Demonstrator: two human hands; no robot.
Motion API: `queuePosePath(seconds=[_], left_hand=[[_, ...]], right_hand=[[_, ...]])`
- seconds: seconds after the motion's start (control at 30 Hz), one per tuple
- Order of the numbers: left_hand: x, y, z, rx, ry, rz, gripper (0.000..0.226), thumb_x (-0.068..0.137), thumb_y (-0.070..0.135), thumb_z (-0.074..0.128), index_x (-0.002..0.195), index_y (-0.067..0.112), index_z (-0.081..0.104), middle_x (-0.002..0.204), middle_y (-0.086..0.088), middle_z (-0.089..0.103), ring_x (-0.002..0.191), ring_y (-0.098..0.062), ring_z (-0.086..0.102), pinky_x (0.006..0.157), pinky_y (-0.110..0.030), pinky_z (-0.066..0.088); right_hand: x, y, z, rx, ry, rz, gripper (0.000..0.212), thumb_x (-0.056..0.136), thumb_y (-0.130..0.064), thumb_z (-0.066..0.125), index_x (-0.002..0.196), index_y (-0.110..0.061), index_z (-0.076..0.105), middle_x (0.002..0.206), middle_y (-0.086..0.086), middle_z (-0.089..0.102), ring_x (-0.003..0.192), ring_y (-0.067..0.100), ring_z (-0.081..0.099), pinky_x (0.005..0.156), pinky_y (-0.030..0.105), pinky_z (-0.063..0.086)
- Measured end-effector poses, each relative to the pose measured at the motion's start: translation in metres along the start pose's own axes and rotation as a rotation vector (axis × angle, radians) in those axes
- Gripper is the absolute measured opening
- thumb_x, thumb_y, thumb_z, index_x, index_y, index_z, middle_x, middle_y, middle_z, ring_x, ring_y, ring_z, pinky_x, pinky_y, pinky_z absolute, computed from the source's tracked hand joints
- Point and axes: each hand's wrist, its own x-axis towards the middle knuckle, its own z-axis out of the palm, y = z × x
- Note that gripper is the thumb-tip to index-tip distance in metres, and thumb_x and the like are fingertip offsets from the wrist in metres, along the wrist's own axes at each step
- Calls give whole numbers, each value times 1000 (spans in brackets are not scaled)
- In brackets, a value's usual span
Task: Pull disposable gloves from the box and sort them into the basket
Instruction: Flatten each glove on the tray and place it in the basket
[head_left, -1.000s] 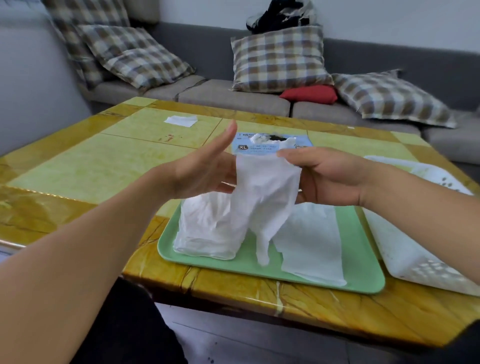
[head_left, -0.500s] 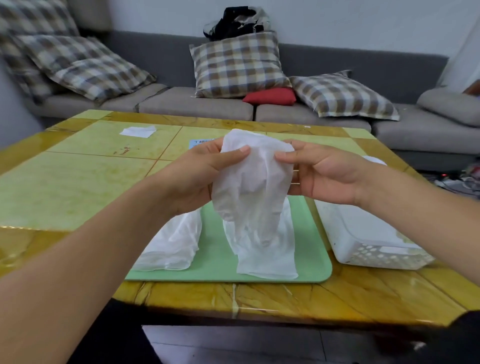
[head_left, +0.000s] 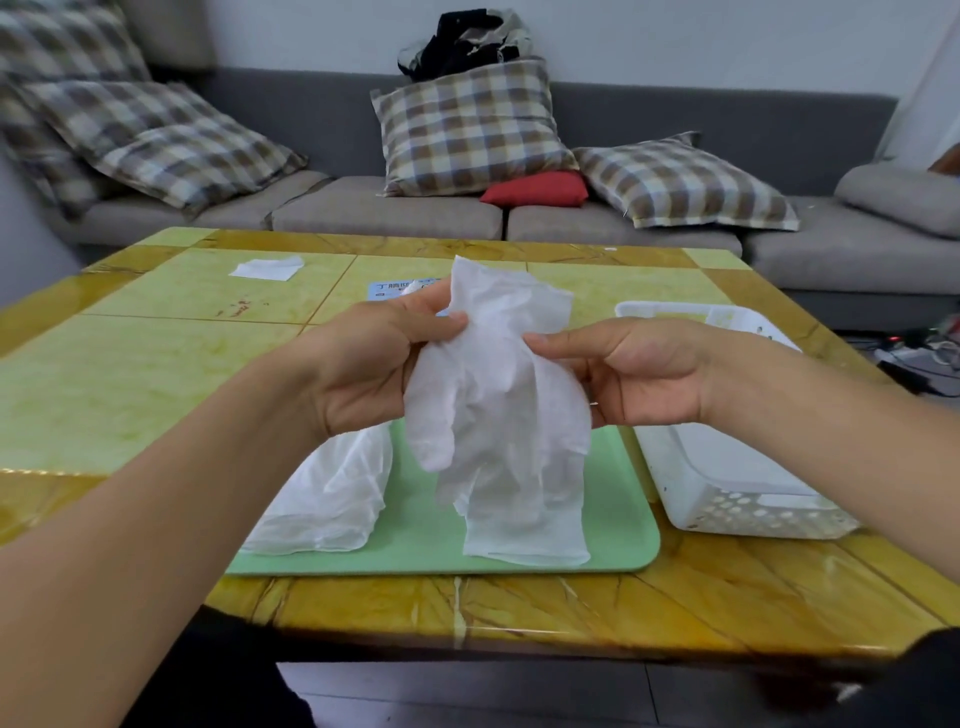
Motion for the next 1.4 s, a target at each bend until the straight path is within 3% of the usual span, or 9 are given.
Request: queuePosePath(seconds=[0.2,0.43,0.53,0.63,0.7,0.83,1.17,1.3,1.4], left_hand=[[33,-10,-12,378,303,-48,18,103,18,54,105,15,72,98,-2,77,82,-14,72,73,-28,62],[41,6,-3,692,269,565,24,103,23,56,115,12,73,115,-9,75,107,-21,68,102,-40,53],[39,-13,-15,869,187,430,20,99,22,63,110,9,74,99,7,75,87,-10,67,87,-25,50],[37,-34,-29,1205,30,161,23,96,7,64,102,27,75,82,23,72,73,11,62,75,-8,47],[34,-40,-32,1293,-46,21,30,92,3,64,103,27,76,90,23,72,83,14,65,78,-7,49],[33,-41,-29,1296,-137,5,31,90,2,65,98,29,78,103,14,76,99,3,68,85,-11,51],[26,-52,-23,1402,-313,-40,14,88,25,75,100,33,78,107,19,72,103,4,62,93,-19,48],[28,-56,-24,1506,-323,-7,10,83,28,81,90,34,80,99,18,70,96,1,60,91,-28,50],[26,-58,-21,1561,-370,-64,14,79,30,84,92,33,79,99,15,69,96,1,60,92,-29,52]], right_hand=[[24,8,-10,-23,265,-97,4,91,-15,70,95,-17,69,85,1,73,73,15,68,77,30,55],[11,-15,-22,-278,422,-665,19,89,-9,74,108,-10,74,104,5,78,97,18,74,85,29,59],[17,8,-22,-618,412,-509,25,80,-4,82,100,-18,76,94,-9,77,85,2,72,77,17,54],[26,29,-21,-972,291,-286,17,80,-13,85,73,-23,72,65,-20,68,59,-3,59,62,17,46],[29,35,-20,-1122,235,-286,25,82,-16,83,63,-23,68,55,-19,59,52,1,51,57,21,42],[25,39,-14,-1273,81,-278,5,84,-18,80,88,-20,80,82,-11,75,80,7,68,77,30,56],[16,41,-8,-1355,-102,-159,13,90,-28,72,101,-24,79,78,-22,71,68,-3,61,64,17,48],[17,41,-5,-1427,-121,-147,23,88,-32,75,110,-27,75,102,-18,74,95,5,67,89,36,55],[13,43,1,-1531,-133,-101,40,77,-46,82,113,-37,68,113,-14,64,106,7,59,91,36,53]])
